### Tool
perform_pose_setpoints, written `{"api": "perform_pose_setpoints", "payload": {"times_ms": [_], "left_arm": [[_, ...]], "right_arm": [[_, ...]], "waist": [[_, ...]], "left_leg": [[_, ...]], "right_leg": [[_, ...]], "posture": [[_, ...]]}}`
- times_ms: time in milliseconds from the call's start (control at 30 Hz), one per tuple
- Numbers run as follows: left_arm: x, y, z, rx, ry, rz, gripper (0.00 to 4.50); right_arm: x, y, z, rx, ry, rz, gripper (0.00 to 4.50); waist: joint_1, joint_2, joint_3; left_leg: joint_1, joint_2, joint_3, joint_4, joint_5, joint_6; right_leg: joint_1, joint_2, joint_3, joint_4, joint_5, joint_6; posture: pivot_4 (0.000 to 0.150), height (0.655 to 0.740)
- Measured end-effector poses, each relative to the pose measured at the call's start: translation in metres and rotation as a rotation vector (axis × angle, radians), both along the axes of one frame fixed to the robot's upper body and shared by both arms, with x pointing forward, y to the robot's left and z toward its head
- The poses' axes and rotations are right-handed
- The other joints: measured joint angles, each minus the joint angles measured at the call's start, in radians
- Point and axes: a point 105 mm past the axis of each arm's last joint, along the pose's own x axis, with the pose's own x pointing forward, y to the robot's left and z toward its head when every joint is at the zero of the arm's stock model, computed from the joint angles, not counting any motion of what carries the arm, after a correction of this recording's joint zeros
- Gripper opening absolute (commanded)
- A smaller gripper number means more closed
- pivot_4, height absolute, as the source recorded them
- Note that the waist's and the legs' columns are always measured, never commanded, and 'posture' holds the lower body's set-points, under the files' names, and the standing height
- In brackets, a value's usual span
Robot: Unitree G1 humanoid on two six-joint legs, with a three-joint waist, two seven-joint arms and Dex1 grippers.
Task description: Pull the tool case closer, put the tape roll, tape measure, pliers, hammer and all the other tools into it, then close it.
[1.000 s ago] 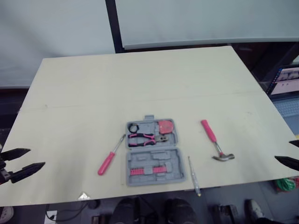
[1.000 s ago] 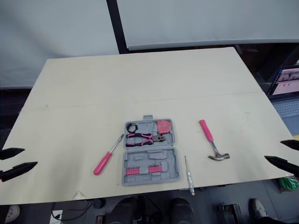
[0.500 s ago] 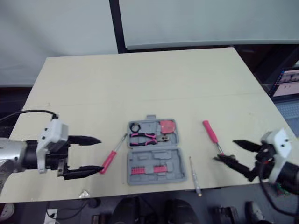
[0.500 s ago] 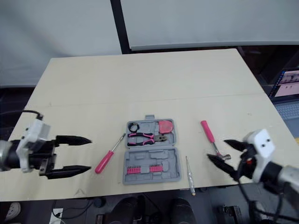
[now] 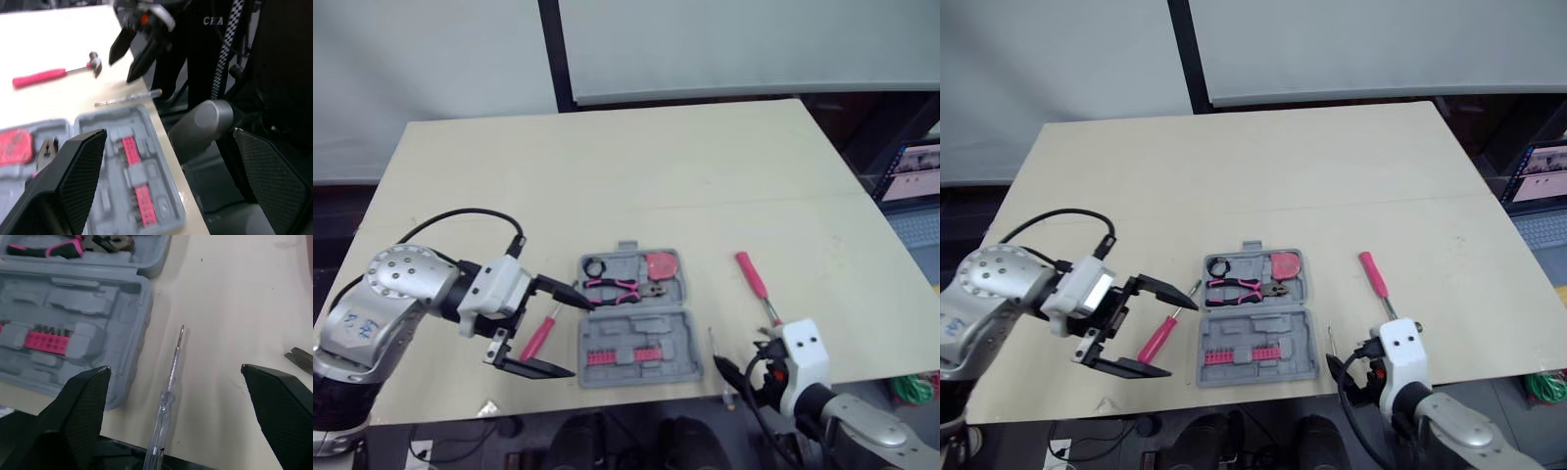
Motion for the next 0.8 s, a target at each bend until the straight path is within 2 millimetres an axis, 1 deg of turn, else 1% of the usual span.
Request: {"api": "perform_pose_setpoints", "payload": {"times_ms": [133, 267, 367, 433, 533, 600, 800], "left_arm": [[0.003, -0.001, -0.001, 0.003, 0.002, 0.002, 4.47], [0.004, -0.003, -0.002, 0.003, 0.004, 0.001, 4.47], [0.004, -0.003, -0.002, 0.003, 0.003, 0.007, 4.47], [0.005, -0.003, -0.001, 0.002, 0.001, 0.011, 4.47], [0.006, -0.003, 0.0, 0.002, 0.001, 0.017, 4.5], [0.006, -0.004, 0.0, 0.0, 0.0, 0.017, 4.5], [0.006, -0.006, -0.001, -0.007, 0.007, 0.012, 4.5]], "right_arm": [[0.004, 0.006, -0.004, -0.027, -0.003, 0.0, 4.5], [0.005, 0.01, -0.016, -0.054, 0.033, 0.01, 4.5], [0.004, 0.01, -0.024, -0.082, 0.058, 0.004, 4.5], [0.003, 0.005, -0.028, -0.108, 0.071, -0.007, 4.5], [0.003, -0.001, -0.031, -0.139, 0.08, -0.02, 3.69], [0.002, 0.0, -0.032, -0.131, 0.084, -0.023, 2.74], [0.0, 0.004, -0.034, -0.106, 0.094, -0.027, 2.74]], "waist": [[-0.008, 0.0, 0.0], [-0.009, -0.001, 0.0], [-0.009, -0.001, 0.0], [-0.009, -0.001, 0.0], [-0.008, -0.002, -0.001], [-0.009, -0.002, -0.001], [-0.009, -0.002, -0.001]], "left_leg": [[0.0, 0.001, 0.0, 0.0, 0.001, 0.0], [0.0, 0.001, 0.0, 0.0, 0.001, 0.001], [0.0, 0.001, 0.0, 0.0, 0.002, 0.001], [0.0, 0.001, 0.0, 0.0, 0.002, 0.001], [0.0, 0.001, 0.0, 0.0, 0.002, 0.001], [0.0, 0.001, 0.0, 0.0, 0.002, 0.001], [0.0, 0.001, 0.0, 0.0, 0.002, 0.001]], "right_leg": [[0.0, 0.001, 0.0, 0.001, 0.0, 0.0], [-0.001, 0.001, 0.0, 0.0, 0.0, 0.0], [0.0, 0.001, 0.0, 0.001, 0.0, 0.0], [0.0, 0.001, 0.0, 0.001, 0.0, 0.0], [0.0, 0.001, 0.0, 0.001, 0.0, 0.0], [0.0, 0.001, 0.0, 0.001, 0.0, 0.0], [0.0, 0.001, 0.0, 0.001, 0.0, 0.0]], "posture": [[0.15, 0.7278], [0.15, 0.7278], [0.15, 0.7278], [0.15, 0.7278], [0.15, 0.7278], [0.15, 0.7278], [0.15, 0.7278]]}}
